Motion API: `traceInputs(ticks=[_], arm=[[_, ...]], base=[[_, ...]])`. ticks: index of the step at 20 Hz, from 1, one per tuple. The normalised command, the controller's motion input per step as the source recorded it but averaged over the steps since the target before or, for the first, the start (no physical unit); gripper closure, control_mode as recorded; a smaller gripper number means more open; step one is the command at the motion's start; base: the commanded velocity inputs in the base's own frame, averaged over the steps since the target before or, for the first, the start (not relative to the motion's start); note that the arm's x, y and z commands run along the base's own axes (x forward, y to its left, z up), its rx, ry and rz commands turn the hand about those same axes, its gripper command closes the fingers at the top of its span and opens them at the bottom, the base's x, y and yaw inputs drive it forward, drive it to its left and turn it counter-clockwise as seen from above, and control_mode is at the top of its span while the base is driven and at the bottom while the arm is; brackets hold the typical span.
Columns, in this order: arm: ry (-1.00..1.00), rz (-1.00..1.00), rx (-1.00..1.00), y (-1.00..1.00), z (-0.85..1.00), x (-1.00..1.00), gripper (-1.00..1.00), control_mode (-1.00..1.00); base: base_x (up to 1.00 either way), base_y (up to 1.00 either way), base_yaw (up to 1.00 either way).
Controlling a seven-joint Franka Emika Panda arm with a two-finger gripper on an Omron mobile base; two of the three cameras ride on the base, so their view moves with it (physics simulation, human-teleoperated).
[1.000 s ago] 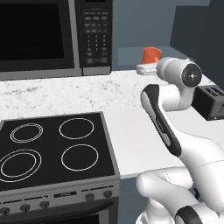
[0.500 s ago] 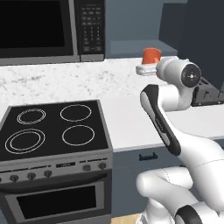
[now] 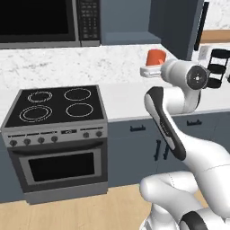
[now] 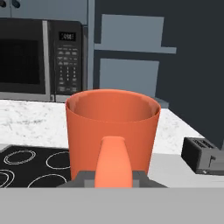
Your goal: Gather all objects into one cabinet and sort the glasses and bowls to opposite sides.
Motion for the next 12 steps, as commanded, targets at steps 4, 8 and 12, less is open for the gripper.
traceInputs(ticks=[4,8,12], arm=[[0.00,0.00,0.00,0.00,0.00,0.00,1.00,1.00],[0.00,0.00,0.00,0.00,0.00,0.00,1.00,1.00],[0.00,0.00,0.00,0.00,0.00,0.00,1.00,1.00]], base=[[-0.50,0.48,0.26],[-0.13,0.52,0.46],[0.00,0.45,0.54]])
